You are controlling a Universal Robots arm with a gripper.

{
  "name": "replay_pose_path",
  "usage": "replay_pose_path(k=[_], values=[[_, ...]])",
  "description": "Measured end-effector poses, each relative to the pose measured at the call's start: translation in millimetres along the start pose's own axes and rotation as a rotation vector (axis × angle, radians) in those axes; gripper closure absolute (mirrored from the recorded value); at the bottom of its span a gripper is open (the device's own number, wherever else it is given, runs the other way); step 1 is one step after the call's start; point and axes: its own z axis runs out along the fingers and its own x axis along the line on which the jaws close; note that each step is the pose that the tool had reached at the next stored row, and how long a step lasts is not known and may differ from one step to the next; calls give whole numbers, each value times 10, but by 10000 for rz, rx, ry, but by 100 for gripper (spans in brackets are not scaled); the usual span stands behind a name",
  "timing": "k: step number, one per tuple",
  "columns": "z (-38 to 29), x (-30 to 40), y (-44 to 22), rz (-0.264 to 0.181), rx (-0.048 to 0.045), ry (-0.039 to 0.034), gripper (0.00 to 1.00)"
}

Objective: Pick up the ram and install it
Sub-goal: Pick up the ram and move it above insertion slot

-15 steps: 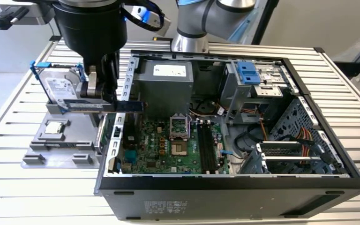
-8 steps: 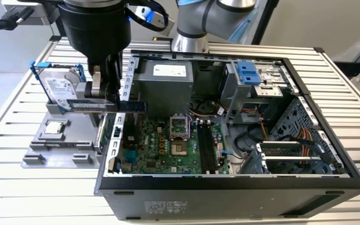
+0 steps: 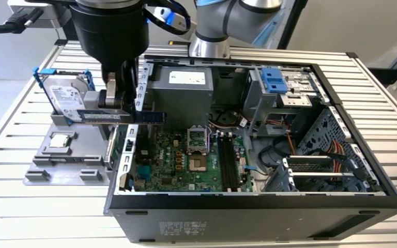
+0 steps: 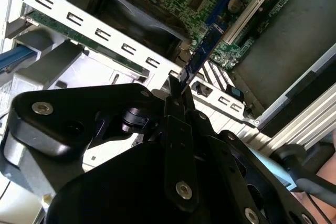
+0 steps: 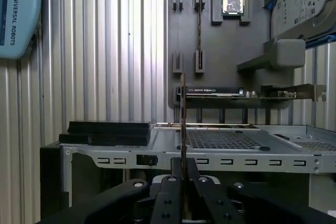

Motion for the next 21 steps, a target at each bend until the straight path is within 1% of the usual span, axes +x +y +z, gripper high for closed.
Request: replay_pose_path(k=[13,21], values=[[-3,-1,-93,-1,0,0,100],[-6,-3,-191,-2,0,-1,100]])
